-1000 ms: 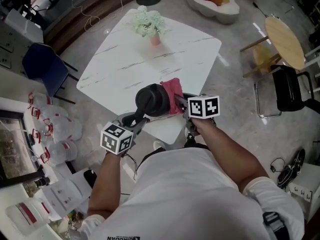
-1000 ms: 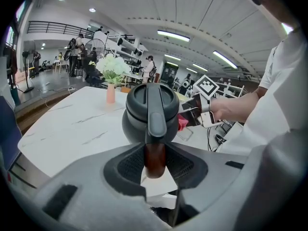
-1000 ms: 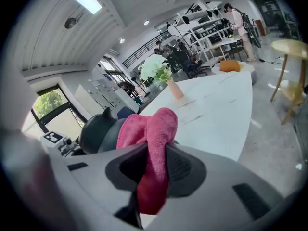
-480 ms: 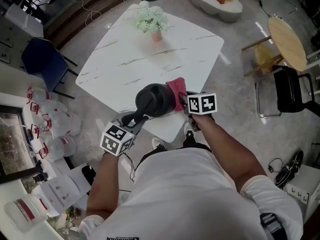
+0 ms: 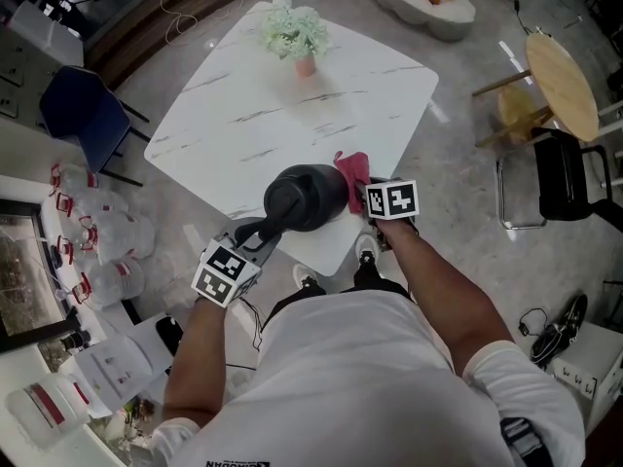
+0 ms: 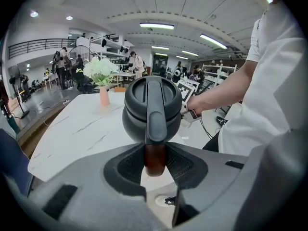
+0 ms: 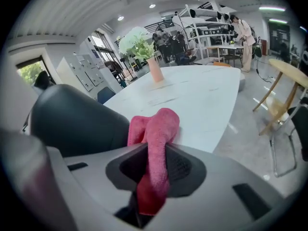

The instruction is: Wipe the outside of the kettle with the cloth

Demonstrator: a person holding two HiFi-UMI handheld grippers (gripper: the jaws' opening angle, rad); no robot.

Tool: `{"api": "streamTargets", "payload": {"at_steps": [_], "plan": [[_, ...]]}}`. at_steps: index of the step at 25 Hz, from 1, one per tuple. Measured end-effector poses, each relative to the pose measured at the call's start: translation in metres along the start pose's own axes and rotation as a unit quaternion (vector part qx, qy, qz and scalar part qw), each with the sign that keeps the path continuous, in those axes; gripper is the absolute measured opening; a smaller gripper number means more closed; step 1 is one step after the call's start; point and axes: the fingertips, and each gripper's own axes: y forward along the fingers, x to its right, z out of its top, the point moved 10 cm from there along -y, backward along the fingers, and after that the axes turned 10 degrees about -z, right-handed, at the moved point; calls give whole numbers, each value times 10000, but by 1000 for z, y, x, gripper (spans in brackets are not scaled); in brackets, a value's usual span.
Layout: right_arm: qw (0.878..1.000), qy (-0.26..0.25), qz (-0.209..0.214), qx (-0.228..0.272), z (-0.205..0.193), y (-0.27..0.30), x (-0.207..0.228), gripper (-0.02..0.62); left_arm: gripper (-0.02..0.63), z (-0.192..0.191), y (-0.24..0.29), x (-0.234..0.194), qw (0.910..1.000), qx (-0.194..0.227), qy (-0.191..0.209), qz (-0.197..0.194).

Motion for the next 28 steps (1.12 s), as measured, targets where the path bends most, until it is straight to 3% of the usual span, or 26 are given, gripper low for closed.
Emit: {"api": "streamTargets", "payload": {"at_steps": [8,14,18,22,24,28], "plan": [[9994,-24,76,334,14,-35,21,98,123,2,3,2,9989,-197,419,2],[9887,-163,1247,822,50,-89,5,98,123,-2,7,3,9960,-378,812,-26],[9642,-468,2430,955,70,-127,-20,98,123,-2,6,2,9898,-537,1317,-94],[9175,-682,3826,847,84,-160,-53,98,123,1,8,-1,9834,-665,1685,-145],[9061,-752,4093,770,88,-162,-62,98,123,3,8,-2,9785,-743,1919,-146],[9353,-1087,3347,381,83,-130,-56,98,123,5,8,-2,9652,-958,2428,-132]]}}
